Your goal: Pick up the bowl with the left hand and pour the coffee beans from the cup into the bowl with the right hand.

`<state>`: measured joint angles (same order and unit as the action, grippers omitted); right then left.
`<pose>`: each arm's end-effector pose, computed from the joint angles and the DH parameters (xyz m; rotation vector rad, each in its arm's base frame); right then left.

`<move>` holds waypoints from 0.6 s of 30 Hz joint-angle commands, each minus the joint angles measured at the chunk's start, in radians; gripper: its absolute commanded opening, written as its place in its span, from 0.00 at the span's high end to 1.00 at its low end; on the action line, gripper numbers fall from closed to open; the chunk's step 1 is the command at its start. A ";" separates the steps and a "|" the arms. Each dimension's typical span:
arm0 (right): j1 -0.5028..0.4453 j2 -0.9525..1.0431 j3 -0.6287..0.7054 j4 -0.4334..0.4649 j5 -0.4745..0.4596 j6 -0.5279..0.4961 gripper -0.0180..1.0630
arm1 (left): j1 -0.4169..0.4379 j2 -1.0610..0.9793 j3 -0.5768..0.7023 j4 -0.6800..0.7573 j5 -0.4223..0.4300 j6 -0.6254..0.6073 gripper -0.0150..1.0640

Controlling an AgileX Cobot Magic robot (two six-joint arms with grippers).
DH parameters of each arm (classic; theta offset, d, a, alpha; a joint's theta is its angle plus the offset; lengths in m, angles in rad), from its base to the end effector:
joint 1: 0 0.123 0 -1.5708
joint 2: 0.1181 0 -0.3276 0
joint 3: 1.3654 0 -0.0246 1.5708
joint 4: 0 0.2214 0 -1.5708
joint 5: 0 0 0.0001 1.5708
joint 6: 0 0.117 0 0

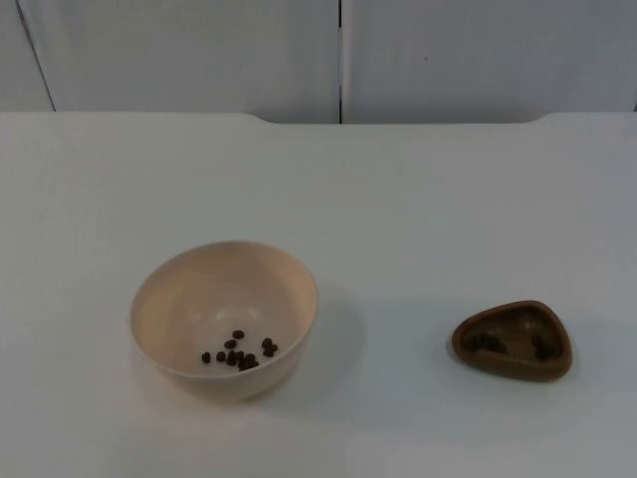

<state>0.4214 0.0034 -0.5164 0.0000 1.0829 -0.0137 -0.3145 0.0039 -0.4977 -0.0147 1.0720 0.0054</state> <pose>-0.0482 -0.0216 0.2537 -0.4453 2.0143 0.2527 -0.0485 0.0142 0.2497 0.3301 2.0416 -0.2083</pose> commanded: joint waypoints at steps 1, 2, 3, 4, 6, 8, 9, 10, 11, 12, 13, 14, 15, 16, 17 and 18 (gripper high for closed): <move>-0.002 -0.003 0.000 0.000 -0.005 0.003 0.01 | 0.003 -0.004 0.005 -0.002 0.002 0.000 0.01; -0.002 -0.003 0.000 0.000 -0.005 0.003 0.01 | 0.003 -0.004 0.005 -0.002 0.002 0.000 0.01; -0.002 -0.003 0.000 0.000 -0.005 0.003 0.01 | 0.003 -0.004 0.005 -0.002 0.002 0.000 0.01; -0.002 -0.003 0.000 0.000 -0.005 0.003 0.01 | 0.003 -0.004 0.005 -0.002 0.002 0.000 0.01; -0.002 -0.003 0.000 0.000 -0.005 0.003 0.01 | 0.003 -0.004 0.005 -0.002 0.002 0.000 0.01; -0.002 -0.003 0.000 0.000 -0.005 0.003 0.01 | 0.003 -0.004 0.005 -0.002 0.002 0.000 0.01; -0.002 -0.003 0.000 0.000 -0.005 0.003 0.01 | 0.003 -0.004 0.005 -0.002 0.002 0.000 0.01; -0.002 -0.003 0.000 0.000 -0.005 0.003 0.01 | 0.003 -0.004 0.005 -0.002 0.002 0.000 0.01; -0.002 -0.003 0.000 0.000 -0.005 0.003 0.01 | 0.003 -0.004 0.005 -0.002 0.002 0.000 0.01; -0.002 -0.003 0.000 0.000 -0.005 0.003 0.01 | 0.003 -0.004 0.005 -0.002 0.002 0.000 0.01; -0.002 -0.003 0.000 0.000 -0.005 0.003 0.01 | 0.003 -0.004 0.005 -0.002 0.002 0.000 0.01; -0.002 -0.003 0.000 0.000 -0.005 0.003 0.01 | 0.003 -0.004 0.005 -0.002 0.002 0.000 0.01; -0.002 -0.003 0.000 0.000 -0.005 0.003 0.01 | 0.003 -0.004 0.005 -0.002 0.002 0.000 0.01; -0.008 -0.003 0.000 0.000 -0.005 0.003 0.01 | 0.003 -0.004 0.005 -0.002 0.002 0.000 0.01; -0.015 -0.003 0.000 0.000 -0.005 0.003 0.01 | 0.003 -0.004 0.005 -0.002 0.002 0.000 0.01; -0.021 -0.003 0.000 0.000 -0.005 0.003 0.01 | 0.003 -0.004 0.005 -0.002 0.002 0.000 0.01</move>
<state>0.4160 0.0034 -0.5164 0.0000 1.0829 -0.0078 -0.3145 0.0039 -0.4977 -0.0147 1.0720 0.0072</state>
